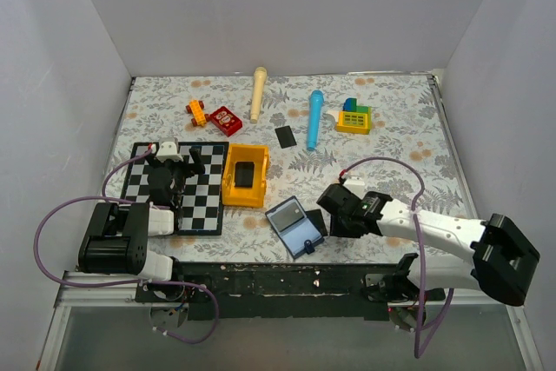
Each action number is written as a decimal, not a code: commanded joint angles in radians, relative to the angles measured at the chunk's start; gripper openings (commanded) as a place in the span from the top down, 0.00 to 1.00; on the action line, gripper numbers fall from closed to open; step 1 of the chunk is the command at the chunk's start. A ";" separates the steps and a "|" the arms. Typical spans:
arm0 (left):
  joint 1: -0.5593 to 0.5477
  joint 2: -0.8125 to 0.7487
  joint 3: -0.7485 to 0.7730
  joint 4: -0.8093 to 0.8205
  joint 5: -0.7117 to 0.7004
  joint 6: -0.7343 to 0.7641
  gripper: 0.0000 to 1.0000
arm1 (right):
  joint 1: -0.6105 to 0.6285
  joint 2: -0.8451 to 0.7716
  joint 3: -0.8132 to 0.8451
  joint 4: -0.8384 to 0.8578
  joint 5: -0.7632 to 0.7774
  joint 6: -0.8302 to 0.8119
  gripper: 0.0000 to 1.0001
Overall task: Put the credit cards into the card holder
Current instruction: Move the credit card to the corner of the board.
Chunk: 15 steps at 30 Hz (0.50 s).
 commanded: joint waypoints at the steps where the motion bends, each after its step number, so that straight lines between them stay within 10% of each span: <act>1: -0.001 -0.005 0.012 0.006 0.011 0.014 0.02 | -0.001 -0.071 0.112 -0.097 0.093 -0.081 0.58; 15: -0.001 -0.005 0.014 0.006 0.012 0.013 0.02 | -0.282 -0.067 0.067 0.445 -0.531 -0.566 0.36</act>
